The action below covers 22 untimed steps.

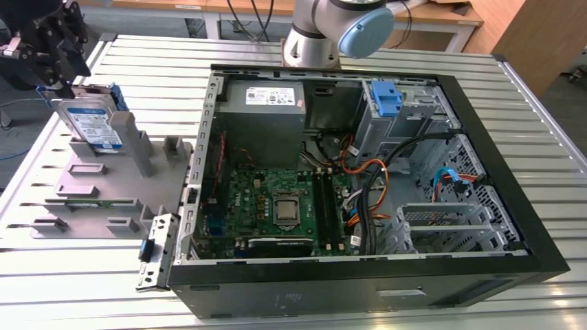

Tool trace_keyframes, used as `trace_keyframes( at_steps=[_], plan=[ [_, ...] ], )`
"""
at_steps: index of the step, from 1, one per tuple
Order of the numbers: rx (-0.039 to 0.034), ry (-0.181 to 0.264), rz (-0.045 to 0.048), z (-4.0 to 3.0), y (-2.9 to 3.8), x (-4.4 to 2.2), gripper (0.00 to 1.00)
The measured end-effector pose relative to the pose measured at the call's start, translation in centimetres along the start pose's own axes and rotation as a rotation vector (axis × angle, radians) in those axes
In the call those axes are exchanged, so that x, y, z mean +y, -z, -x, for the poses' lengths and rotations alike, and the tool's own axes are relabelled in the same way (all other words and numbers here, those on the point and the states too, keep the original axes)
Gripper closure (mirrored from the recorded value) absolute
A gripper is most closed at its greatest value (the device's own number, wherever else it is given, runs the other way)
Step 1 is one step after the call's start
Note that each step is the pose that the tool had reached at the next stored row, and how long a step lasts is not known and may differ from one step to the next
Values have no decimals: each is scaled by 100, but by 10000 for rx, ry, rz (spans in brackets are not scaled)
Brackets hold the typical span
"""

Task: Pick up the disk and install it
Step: 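Pick up the disk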

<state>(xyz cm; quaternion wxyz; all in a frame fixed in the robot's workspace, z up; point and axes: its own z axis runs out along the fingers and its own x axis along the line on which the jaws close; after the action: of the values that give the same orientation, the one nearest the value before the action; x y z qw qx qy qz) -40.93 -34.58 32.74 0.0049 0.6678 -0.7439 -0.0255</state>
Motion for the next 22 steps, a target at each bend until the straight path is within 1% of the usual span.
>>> trace_keyframes(
  at_steps=[7,13,17,22],
  plan=[
    [23,488,14,-1,-26,-1,42],
    [42,922,26,-2,-63,-3,42],
    [50,1106,31,-3,-99,-4,42],
    [56,1228,34,-4,-154,-7,42]
  ],
)
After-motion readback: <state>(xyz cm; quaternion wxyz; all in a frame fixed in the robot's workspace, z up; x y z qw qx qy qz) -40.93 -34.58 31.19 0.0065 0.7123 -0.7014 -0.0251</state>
